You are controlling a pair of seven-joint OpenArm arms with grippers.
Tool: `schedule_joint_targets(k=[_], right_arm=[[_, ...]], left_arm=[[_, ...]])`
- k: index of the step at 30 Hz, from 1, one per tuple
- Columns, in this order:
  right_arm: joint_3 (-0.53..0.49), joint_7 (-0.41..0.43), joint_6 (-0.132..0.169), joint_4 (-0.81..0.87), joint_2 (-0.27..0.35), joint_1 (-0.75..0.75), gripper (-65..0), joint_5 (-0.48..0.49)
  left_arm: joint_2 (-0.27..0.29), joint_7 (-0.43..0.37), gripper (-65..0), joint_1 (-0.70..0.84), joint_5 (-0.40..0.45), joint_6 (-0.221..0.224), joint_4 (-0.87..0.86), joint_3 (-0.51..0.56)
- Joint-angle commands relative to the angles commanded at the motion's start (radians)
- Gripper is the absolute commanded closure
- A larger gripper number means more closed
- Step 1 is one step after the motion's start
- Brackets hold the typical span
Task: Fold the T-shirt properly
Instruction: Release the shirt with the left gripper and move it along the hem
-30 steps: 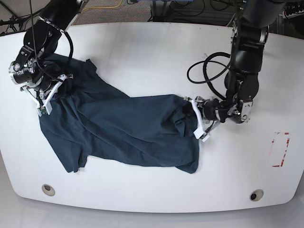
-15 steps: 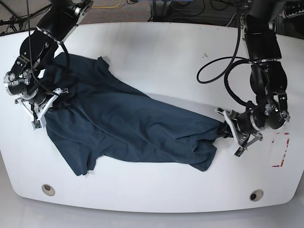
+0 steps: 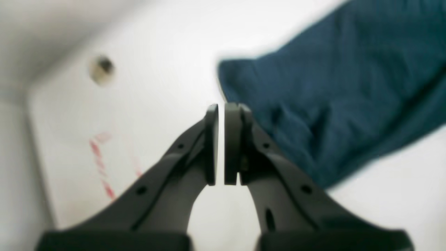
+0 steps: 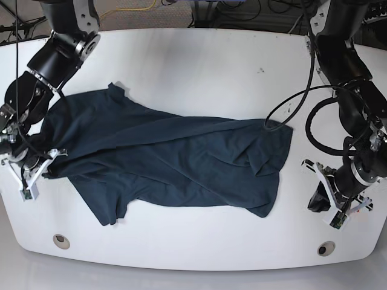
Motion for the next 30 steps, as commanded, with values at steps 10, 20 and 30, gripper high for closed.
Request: schedule_joint_targets(k=[10, 20, 30], right_arm=[[-0.049, -0.002, 0.000, -0.084, 0.021, 0.081, 0.0, -0.005], [-0.046, 0.012, 0.000, -0.081, -0.012, 0.002, 0.0, -0.003], [-0.046, 0.012, 0.000, -0.069, -0.026, -0.044, 0.0, 0.000]], left_arm=[[0.000, 0.038, -16.9, 0.049, 0.000, 0.000, -0.121, 0.035], [0.006, -0.008, -36.7, 0.212, -0.003, 0.022, -0.232, 0.035], [0.008, -0.112, -36.8, 0.282, -0.008, 0.018, -0.414, 0.034]])
